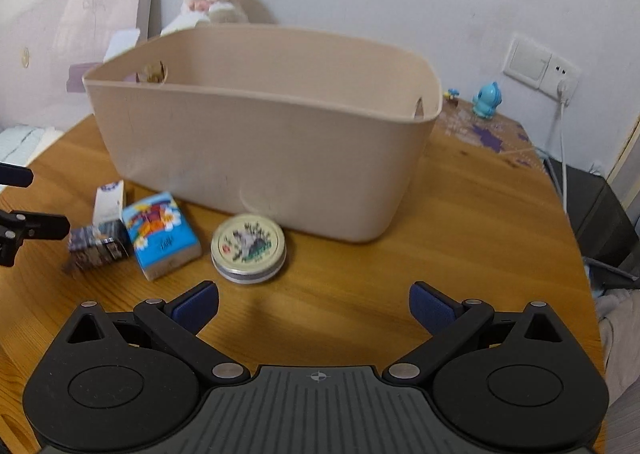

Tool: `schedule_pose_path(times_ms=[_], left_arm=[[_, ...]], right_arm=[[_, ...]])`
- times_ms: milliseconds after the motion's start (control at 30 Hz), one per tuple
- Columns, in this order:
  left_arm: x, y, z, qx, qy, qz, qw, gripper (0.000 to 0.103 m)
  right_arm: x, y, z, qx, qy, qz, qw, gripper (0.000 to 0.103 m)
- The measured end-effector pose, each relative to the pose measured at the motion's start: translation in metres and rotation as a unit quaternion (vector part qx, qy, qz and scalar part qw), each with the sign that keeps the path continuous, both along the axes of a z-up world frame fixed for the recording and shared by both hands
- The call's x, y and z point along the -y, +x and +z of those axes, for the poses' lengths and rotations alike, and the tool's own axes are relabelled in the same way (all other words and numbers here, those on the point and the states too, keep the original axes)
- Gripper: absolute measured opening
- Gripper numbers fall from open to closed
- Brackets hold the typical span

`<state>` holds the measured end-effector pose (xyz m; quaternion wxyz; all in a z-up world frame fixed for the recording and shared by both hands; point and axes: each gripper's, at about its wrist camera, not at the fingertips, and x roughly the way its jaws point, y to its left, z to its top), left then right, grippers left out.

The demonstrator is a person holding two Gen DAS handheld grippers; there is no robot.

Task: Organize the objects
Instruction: 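Grasp the small cartoon card box with the left tool while the right grasps the round tin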

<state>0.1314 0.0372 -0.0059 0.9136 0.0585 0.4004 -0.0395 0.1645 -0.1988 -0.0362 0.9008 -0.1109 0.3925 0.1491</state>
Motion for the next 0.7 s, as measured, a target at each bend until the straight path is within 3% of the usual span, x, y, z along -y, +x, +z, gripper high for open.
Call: schedule_pose_path(times_ms=[233,467,633,700], left_arm=[[0.008,0.003,-0.022,-0.019,-0.014,-0.016,0.9996,0.092],[0.013,0.01,-0.026,-0.01,-0.03,-0.028,0.9991,0.091],[0.018,0.015,-0.029,-0.015,-0.039,-0.039,0.9984,0.07],[0.021,0.013,-0.03,-0.012,-0.033,-0.046,0.9983,0.068]], right_arm=[[-0.009,0.009,-0.022,-0.015,-0.007,0.004,1.0,0.103],[-0.017,0.019,-0.029,-0.011,0.017,0.005,1.0,0.103],[-0.022,0.026,-0.032,-0.006,0.036,0.001,0.999,0.103],[-0.025,0.026,-0.033,0.0,0.038,0.001,0.999,0.103]])
